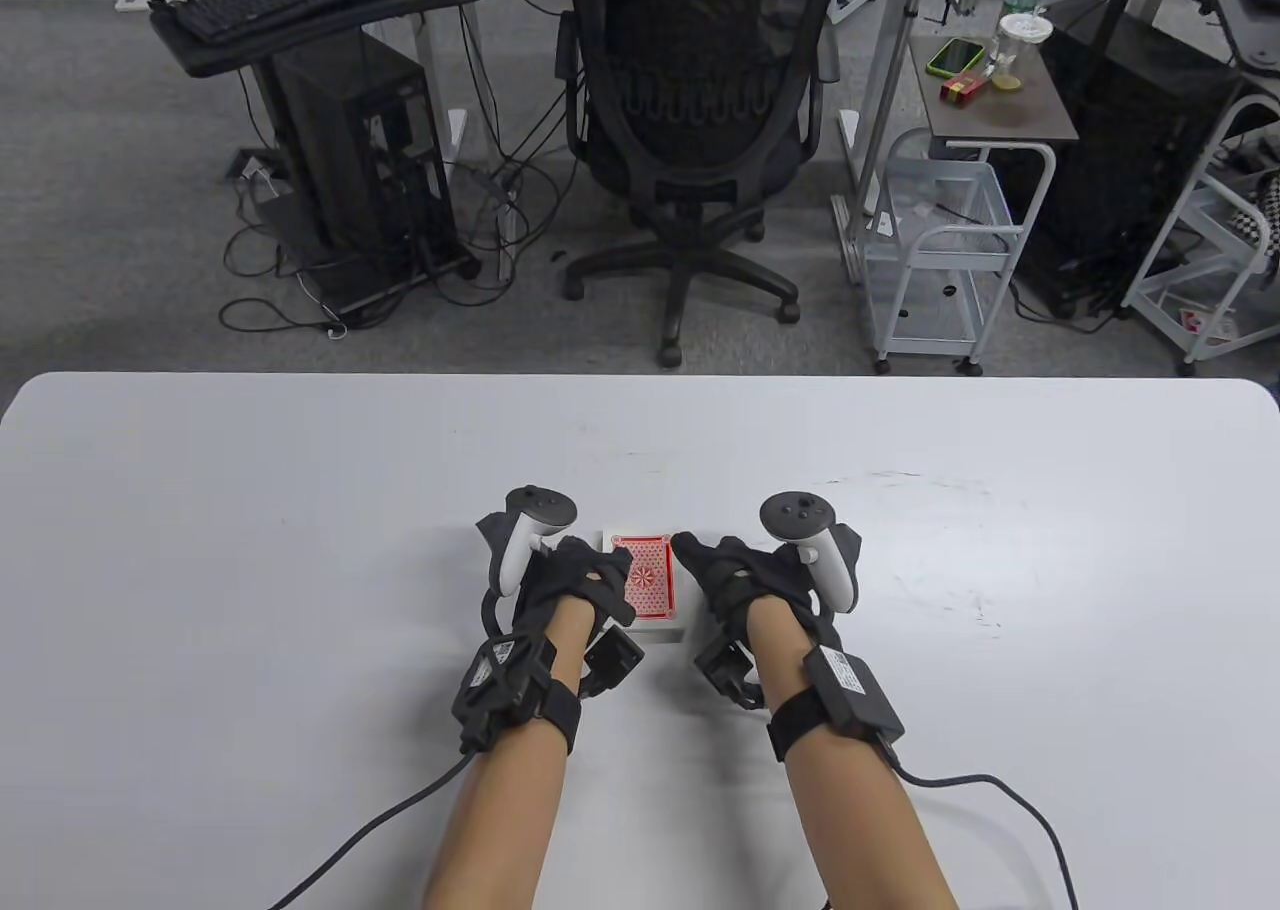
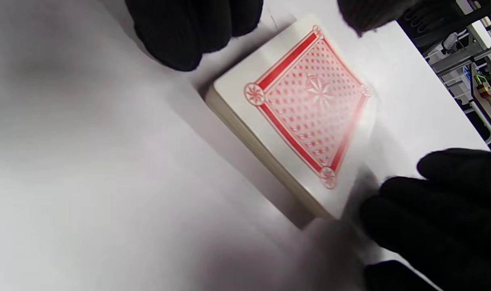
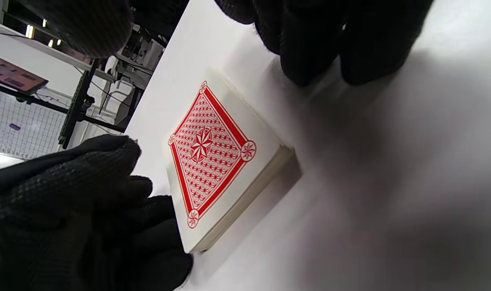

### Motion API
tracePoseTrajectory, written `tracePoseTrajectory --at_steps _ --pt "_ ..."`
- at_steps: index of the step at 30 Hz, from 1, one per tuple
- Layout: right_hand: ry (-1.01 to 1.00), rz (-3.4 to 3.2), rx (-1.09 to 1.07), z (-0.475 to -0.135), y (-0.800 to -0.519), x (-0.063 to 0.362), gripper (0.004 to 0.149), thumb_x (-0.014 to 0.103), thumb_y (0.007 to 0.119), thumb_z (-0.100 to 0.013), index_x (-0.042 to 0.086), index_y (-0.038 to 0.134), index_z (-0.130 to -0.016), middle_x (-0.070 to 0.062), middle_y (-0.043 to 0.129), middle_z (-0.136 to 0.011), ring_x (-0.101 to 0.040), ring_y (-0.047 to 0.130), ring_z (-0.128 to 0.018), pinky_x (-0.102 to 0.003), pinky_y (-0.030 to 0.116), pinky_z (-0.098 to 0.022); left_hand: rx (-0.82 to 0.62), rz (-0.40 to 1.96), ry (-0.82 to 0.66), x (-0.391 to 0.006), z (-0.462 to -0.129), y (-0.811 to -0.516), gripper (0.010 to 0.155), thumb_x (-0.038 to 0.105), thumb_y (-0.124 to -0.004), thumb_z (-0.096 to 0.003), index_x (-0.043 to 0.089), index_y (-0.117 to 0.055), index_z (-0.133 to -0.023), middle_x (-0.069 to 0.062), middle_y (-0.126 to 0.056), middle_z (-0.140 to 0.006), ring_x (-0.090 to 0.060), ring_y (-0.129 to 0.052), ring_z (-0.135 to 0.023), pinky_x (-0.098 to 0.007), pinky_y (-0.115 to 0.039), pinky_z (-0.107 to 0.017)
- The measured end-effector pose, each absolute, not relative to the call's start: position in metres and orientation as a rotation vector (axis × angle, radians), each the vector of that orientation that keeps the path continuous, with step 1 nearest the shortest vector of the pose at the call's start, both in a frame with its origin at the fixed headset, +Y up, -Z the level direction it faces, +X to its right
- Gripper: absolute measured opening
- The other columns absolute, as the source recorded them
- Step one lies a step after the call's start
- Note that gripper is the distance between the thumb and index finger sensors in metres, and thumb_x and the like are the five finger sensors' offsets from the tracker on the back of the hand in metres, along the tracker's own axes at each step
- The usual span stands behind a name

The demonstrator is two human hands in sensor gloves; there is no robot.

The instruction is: Four-player card dealing with fan arrangement

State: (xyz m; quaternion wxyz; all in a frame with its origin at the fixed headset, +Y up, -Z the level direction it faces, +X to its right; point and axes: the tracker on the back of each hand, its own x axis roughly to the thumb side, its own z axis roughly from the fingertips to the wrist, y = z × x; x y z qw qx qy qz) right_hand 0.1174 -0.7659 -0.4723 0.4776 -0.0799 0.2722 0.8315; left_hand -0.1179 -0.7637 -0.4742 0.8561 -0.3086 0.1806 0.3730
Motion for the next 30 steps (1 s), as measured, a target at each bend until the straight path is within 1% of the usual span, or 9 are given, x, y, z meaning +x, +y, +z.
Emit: tracePoseTrajectory --at_steps 6,9,14,16,20,23,26,28,30 --pt "0.747 1.956 -0.161 -0.474 -0.766 0.104 0.088 0.053 0.062 -0.064 -0.011 0.022 -0.108 -0.041 0.037 -0.102 -0.059 0.059 -0.090 -0.069 0.065 -0.054 -0.722 0.780 0.394 -0.106 -0.480 -0.760 0.083 0.059 -0.062 -0.0603 0.008 -0.022 -0.112 -0.013 -0.050 -0.114 -0.037 -0.074 -0.094 -0.045 -0.082 -0.064" --pt "0.731 1.976 -0.169 -0.474 -0.765 0.102 0.086 0.052 0.062 -0.064 -0.011 0.024 -0.108 -0.041 0.038 -0.101 -0.060 0.059 -0.090 -0.069 0.065 -0.054 -0.683 0.743 0.404 -0.107 -0.483 -0.762 0.083 0.059 -0.064 -0.0595 0.007 -0.026 -0.111 -0.013 -0.056 -0.111 -0.036 -0.079 -0.089 -0.045 -0.084 -0.061" --pt "0.717 1.991 -0.162 -0.474 -0.765 0.103 0.083 0.049 0.063 -0.065 -0.012 0.027 -0.108 -0.041 0.041 -0.101 -0.059 0.061 -0.089 -0.068 0.066 -0.054 -0.716 0.831 0.446 -0.118 -0.487 -0.773 0.083 0.059 -0.066 -0.0594 0.005 -0.029 -0.110 -0.008 -0.057 -0.104 -0.031 -0.081 -0.081 -0.048 -0.080 -0.061" --pt "0.709 2.003 -0.153 -0.474 -0.765 0.104 0.082 0.049 0.064 -0.064 -0.011 0.030 -0.108 -0.040 0.044 -0.100 -0.058 0.063 -0.088 -0.069 0.066 -0.054 -0.737 0.829 0.446 -0.119 -0.489 -0.776 0.085 0.060 -0.067 -0.0596 0.004 -0.026 -0.110 -0.005 -0.058 -0.101 -0.029 -0.081 -0.079 -0.049 -0.080 -0.061" --pt "0.715 1.989 -0.150 -0.475 -0.766 0.106 0.080 0.047 0.065 -0.065 -0.011 0.031 -0.108 -0.040 0.047 -0.100 -0.057 0.064 -0.088 -0.068 0.066 -0.054 -0.766 0.980 0.474 -0.118 -0.487 -0.787 0.072 0.056 -0.072 -0.0599 0.008 -0.044 -0.106 0.002 -0.067 -0.090 -0.024 -0.084 -0.069 -0.050 -0.081 -0.055" --pt "0.714 1.995 -0.151 -0.475 -0.766 0.106 0.080 0.047 0.065 -0.065 -0.011 0.031 -0.108 -0.039 0.047 -0.100 -0.056 0.065 -0.088 -0.068 0.066 -0.054 -0.777 0.938 0.456 -0.116 -0.486 -0.789 0.062 0.057 -0.072 -0.0586 0.016 -0.056 -0.103 0.006 -0.069 -0.087 -0.021 -0.084 -0.067 -0.048 -0.082 -0.054" --pt "0.709 1.978 -0.151 -0.474 -0.767 0.108 0.080 0.048 0.064 -0.064 -0.010 0.030 -0.108 -0.039 0.045 -0.100 -0.056 0.065 -0.088 -0.067 0.066 -0.054 -0.806 1.040 0.451 -0.115 -0.482 -0.793 0.053 0.056 -0.071 -0.0593 0.025 -0.056 -0.100 0.006 -0.064 -0.089 -0.022 -0.080 -0.069 -0.047 -0.079 -0.055" --pt "0.727 1.911 -0.158 -0.472 -0.770 0.109 0.081 0.048 0.063 -0.065 -0.010 0.028 -0.109 -0.040 0.042 -0.101 -0.057 0.070 -0.085 -0.066 0.069 -0.052 -0.800 1.158 0.409 -0.112 -0.478 -0.797 0.050 0.054 -0.069 -0.0604 0.028 -0.051 -0.100 0.005 -0.058 -0.093 -0.023 -0.079 -0.074 -0.046 -0.080 -0.058" --pt "0.739 1.898 -0.151 -0.470 -0.769 0.111 0.082 0.049 0.062 -0.065 -0.010 0.025 -0.108 -0.040 0.040 -0.101 -0.059 0.069 -0.084 -0.066 0.068 -0.053 -0.802 1.296 0.352 -0.108 -0.472 -0.803 0.050 0.052 -0.067 -0.0608 0.028 -0.047 -0.099 0.003 -0.055 -0.095 -0.026 -0.082 -0.077 -0.047 -0.082 -0.059"
